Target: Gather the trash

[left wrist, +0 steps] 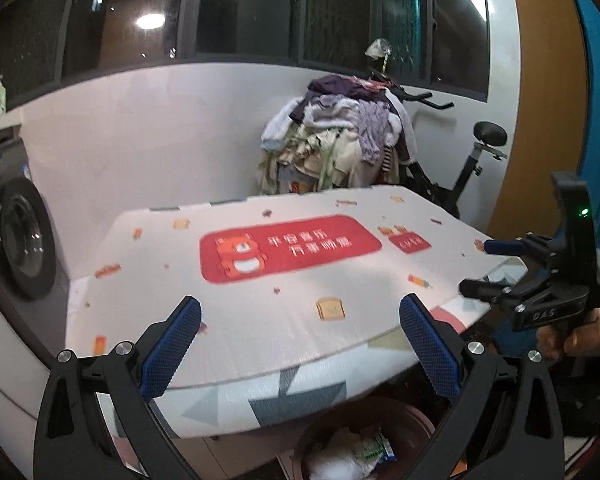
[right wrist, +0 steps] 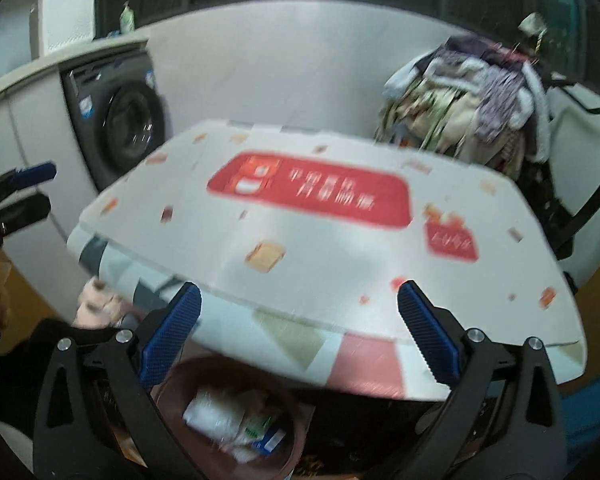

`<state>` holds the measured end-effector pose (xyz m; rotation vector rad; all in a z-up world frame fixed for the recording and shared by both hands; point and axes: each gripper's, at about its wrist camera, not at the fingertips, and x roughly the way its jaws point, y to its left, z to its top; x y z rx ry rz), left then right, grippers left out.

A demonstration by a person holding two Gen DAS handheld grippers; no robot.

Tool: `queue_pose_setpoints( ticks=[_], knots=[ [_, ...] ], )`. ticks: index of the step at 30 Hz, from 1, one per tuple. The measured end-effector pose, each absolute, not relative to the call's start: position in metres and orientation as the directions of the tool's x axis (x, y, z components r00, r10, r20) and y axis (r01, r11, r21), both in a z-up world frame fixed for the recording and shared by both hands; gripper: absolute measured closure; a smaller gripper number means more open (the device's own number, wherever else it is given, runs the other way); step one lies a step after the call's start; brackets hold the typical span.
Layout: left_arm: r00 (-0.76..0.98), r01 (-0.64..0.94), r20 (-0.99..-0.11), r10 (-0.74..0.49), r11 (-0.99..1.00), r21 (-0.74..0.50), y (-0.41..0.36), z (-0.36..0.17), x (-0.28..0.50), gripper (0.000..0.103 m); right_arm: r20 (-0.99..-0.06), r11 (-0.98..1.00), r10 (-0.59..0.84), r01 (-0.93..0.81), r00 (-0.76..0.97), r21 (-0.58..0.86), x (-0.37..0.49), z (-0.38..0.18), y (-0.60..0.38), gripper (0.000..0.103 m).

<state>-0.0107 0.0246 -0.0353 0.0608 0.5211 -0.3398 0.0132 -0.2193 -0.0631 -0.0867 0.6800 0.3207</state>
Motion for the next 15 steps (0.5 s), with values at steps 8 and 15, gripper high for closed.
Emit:
queue_pose_setpoints(
  ticks=[8, 15],
  knots=[
    [0.847, 0.269, -0.472, -0.245, 0.963, -0.018, 0.022, -0.01, -0.008, 0.006, -0.558, 0.957, 0.256, -0.289, 0.79, 0.031, 0.009, -0.025, -0.234, 0.006],
    [0.885, 0.191, -0.444, -0.144, 0.979, 0.064, 0.02, -0.006, -0.011, 0.006, -0.543, 0.959, 0.256, -0.28, 0.799, 0.041, 0.004, -0.018, -0.237, 0.006]
  ],
)
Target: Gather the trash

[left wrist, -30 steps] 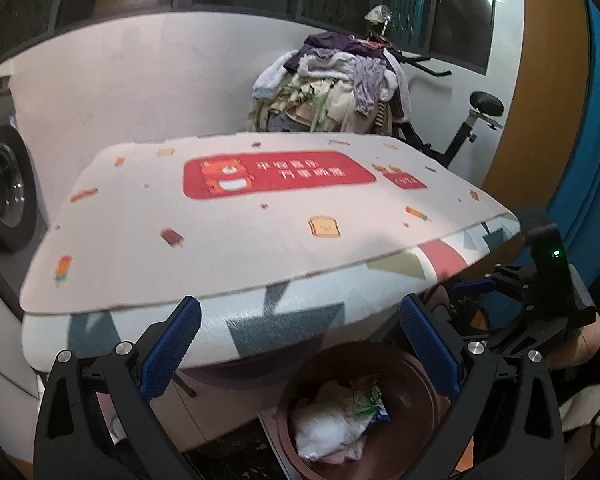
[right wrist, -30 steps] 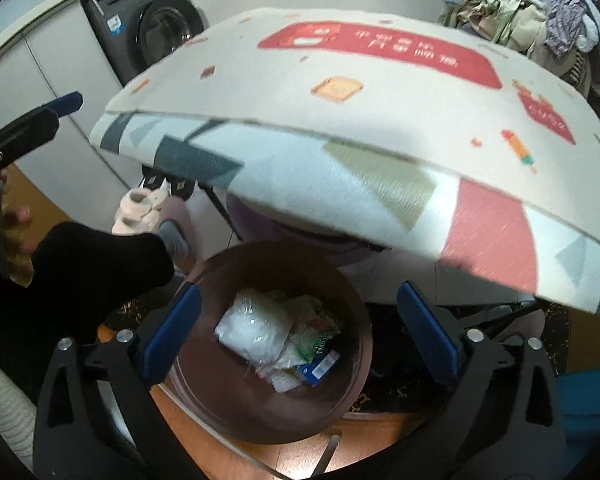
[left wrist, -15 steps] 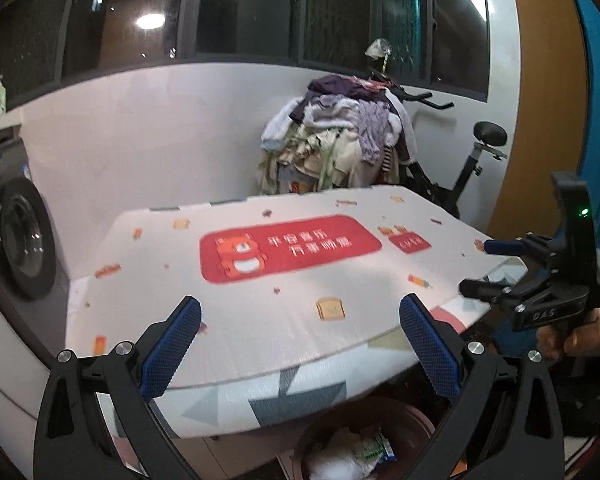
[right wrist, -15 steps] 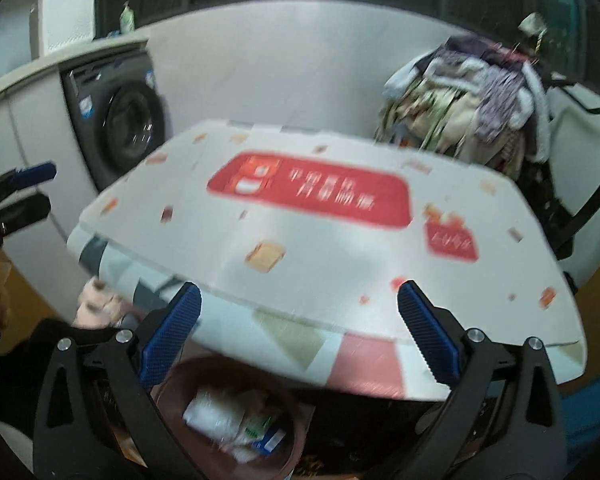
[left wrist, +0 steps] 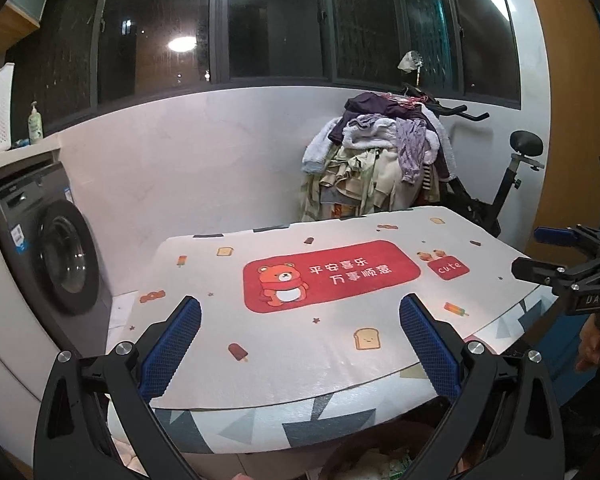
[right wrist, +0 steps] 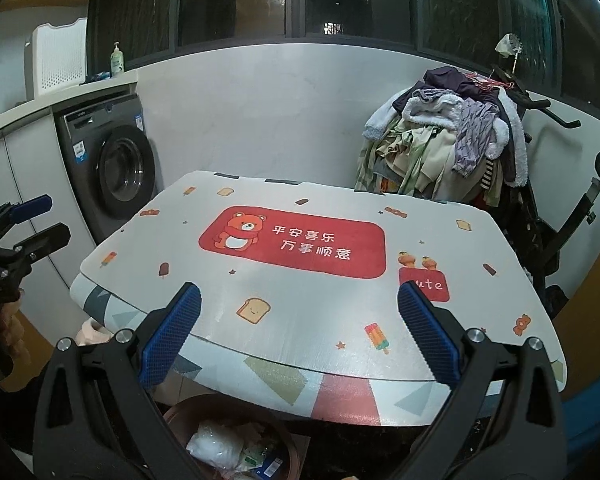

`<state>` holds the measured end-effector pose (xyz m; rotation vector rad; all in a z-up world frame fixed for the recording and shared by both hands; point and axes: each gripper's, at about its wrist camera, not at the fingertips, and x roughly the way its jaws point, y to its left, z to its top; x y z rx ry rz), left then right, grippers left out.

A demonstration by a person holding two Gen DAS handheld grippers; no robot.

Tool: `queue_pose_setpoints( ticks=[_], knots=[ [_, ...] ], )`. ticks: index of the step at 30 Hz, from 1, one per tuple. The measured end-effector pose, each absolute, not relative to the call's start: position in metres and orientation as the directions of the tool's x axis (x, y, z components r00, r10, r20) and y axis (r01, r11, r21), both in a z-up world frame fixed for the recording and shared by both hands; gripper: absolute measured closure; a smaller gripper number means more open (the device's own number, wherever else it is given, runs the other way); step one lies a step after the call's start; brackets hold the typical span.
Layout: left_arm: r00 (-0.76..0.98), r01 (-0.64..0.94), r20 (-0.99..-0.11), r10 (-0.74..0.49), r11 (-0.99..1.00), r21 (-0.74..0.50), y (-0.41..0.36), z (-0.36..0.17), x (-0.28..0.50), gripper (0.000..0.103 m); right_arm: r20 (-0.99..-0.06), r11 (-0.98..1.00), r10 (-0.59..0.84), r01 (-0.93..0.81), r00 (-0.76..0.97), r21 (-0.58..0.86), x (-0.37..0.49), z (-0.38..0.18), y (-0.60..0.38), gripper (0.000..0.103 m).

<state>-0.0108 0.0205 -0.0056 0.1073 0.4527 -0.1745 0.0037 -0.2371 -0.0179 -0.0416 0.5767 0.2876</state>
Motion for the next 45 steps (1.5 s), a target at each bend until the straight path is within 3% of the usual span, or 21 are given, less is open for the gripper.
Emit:
queue_pose_setpoints(
  ticks=[45],
  knots=[
    [0.885, 0.152, -0.459, -0.082, 0.981, 0.119, 0.0142, -0.0092, -0.0124, 0.006, -0.55, 0.962, 0.248, -0.267, 0.797, 0.047, 0.0023, -0.023, -0.2364, 0.006]
  ],
)
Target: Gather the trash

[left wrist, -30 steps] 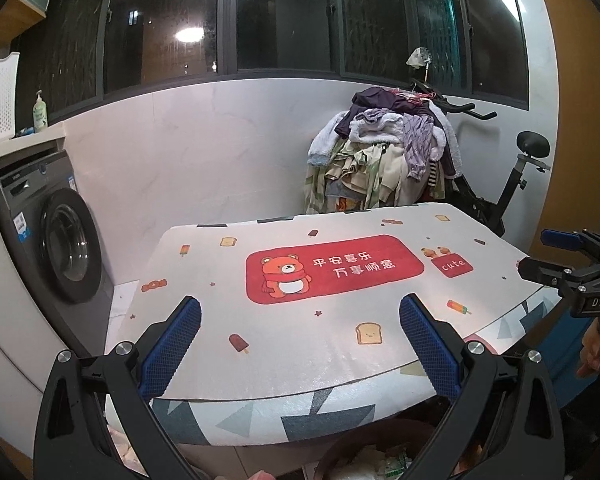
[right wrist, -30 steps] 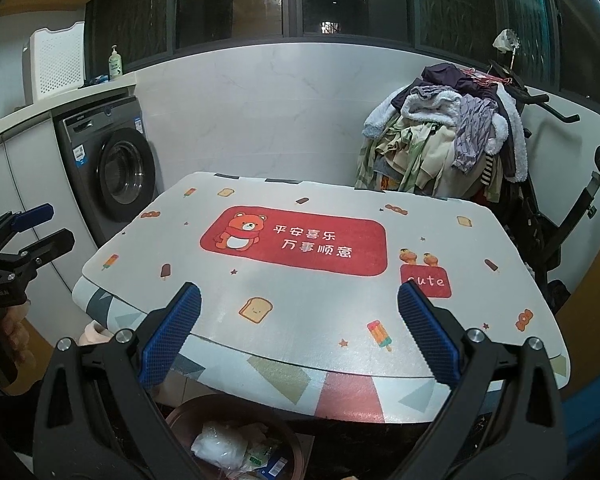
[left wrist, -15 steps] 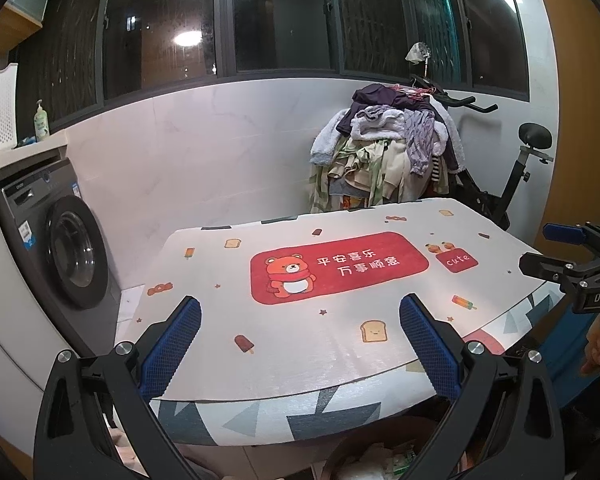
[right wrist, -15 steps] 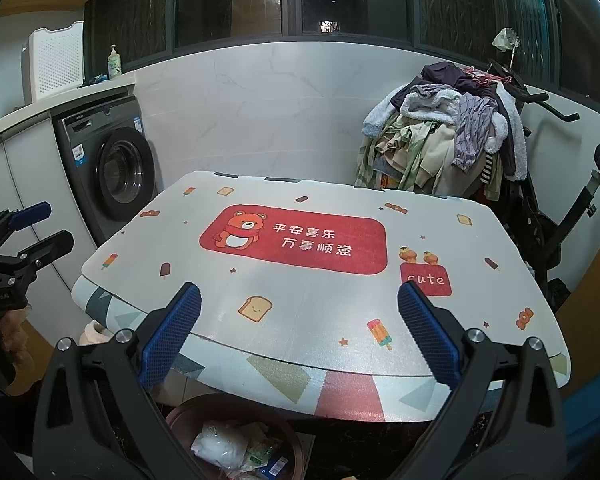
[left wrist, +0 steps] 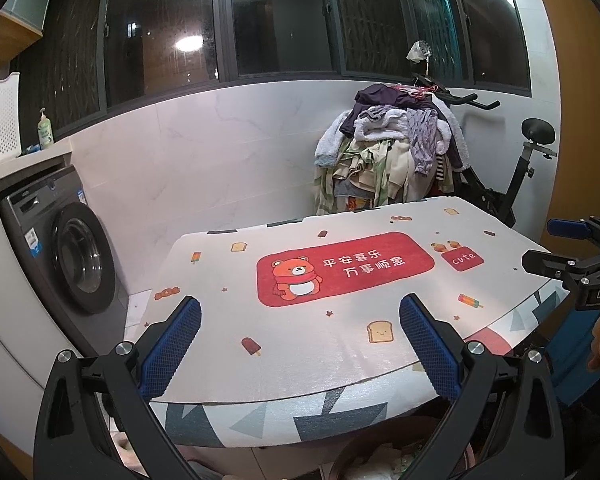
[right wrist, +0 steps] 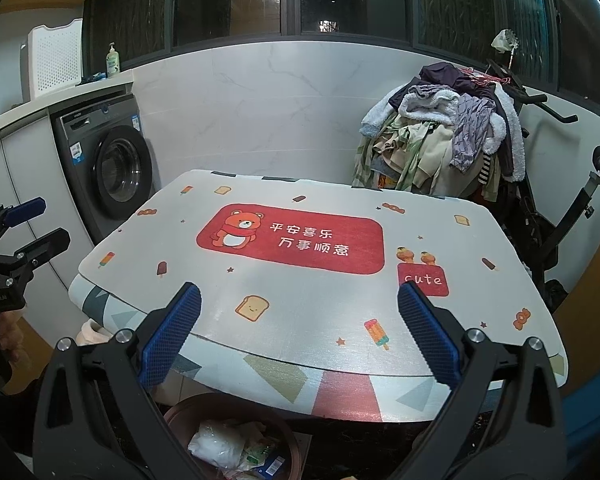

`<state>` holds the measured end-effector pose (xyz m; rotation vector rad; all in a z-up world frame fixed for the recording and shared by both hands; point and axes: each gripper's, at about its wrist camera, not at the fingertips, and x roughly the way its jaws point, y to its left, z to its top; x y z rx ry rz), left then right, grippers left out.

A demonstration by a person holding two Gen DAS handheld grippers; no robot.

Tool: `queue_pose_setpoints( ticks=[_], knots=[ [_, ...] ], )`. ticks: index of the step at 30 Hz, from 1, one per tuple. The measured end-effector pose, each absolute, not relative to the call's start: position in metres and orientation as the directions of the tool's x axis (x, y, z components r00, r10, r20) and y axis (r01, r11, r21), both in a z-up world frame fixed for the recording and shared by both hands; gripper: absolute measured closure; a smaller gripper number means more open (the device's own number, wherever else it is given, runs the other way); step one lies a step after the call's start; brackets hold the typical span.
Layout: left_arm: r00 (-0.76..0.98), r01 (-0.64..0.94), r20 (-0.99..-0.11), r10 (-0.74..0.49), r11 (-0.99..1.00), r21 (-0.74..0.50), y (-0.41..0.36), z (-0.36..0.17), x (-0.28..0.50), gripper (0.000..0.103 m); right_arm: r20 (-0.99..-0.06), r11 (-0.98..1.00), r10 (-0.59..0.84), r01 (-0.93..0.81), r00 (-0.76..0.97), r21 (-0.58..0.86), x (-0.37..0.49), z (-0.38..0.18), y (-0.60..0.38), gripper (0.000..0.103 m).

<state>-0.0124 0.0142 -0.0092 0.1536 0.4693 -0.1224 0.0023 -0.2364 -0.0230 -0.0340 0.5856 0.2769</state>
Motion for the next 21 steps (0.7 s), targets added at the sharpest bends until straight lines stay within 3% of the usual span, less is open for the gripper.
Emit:
queue_pose_setpoints(
  ticks=[21],
  knots=[
    [0.888, 0.15, -0.452, -0.083, 0.982, 0.114, 0.0198, -0.0085, -0.013, 0.006, -0.552, 0.962, 0.249, -0.271, 0.796, 0.044, 0.0016, -0.0235, -0.2412, 0.006]
  ],
)
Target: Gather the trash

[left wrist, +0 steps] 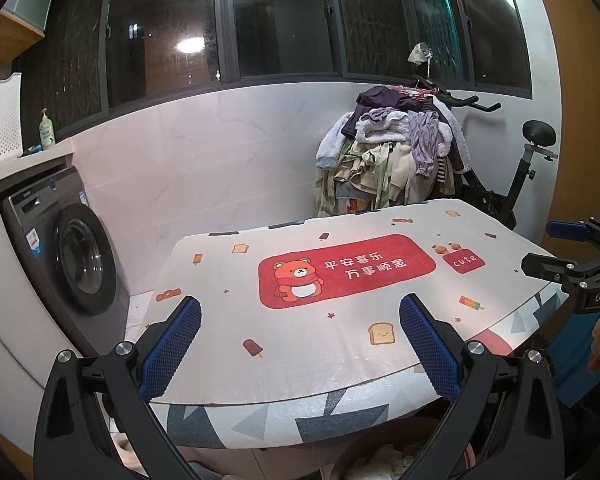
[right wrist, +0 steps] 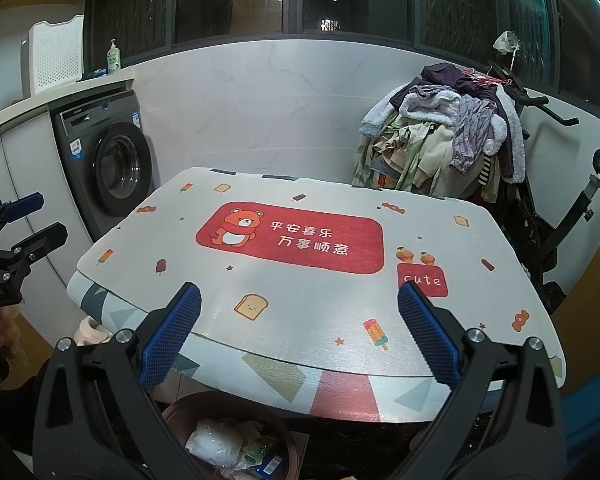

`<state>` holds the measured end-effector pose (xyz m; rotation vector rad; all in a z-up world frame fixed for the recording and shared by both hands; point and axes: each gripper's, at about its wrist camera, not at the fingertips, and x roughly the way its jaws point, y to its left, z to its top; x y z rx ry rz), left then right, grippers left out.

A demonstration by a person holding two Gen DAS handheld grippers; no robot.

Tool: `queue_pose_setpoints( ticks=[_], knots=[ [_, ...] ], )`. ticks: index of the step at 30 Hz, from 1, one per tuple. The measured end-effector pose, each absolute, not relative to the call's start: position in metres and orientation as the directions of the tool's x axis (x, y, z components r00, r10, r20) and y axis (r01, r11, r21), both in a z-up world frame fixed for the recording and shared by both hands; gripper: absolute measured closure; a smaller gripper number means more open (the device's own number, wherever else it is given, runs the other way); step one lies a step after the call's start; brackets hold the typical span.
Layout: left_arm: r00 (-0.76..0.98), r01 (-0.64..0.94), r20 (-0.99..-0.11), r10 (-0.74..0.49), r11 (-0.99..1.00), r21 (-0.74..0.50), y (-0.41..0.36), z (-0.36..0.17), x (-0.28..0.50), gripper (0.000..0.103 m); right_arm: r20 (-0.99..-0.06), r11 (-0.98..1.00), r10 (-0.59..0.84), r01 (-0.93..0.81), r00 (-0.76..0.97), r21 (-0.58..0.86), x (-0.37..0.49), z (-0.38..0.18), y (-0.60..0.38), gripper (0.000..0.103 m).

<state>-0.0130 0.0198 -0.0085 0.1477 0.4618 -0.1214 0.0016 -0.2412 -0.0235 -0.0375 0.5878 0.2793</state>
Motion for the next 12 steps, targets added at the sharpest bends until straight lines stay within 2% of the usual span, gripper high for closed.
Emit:
queue_pose_setpoints(
  ticks=[12],
  knots=[
    [0.883, 0.134, -0.466, -0.059, 0.982, 0.13, 0.02, -0.0102, -0.0121, 0.006, -0.556, 0.963, 0.243, -0.269, 0.795, 0.037, 0.0017, -0.0236, -0.242, 0.006]
  ],
)
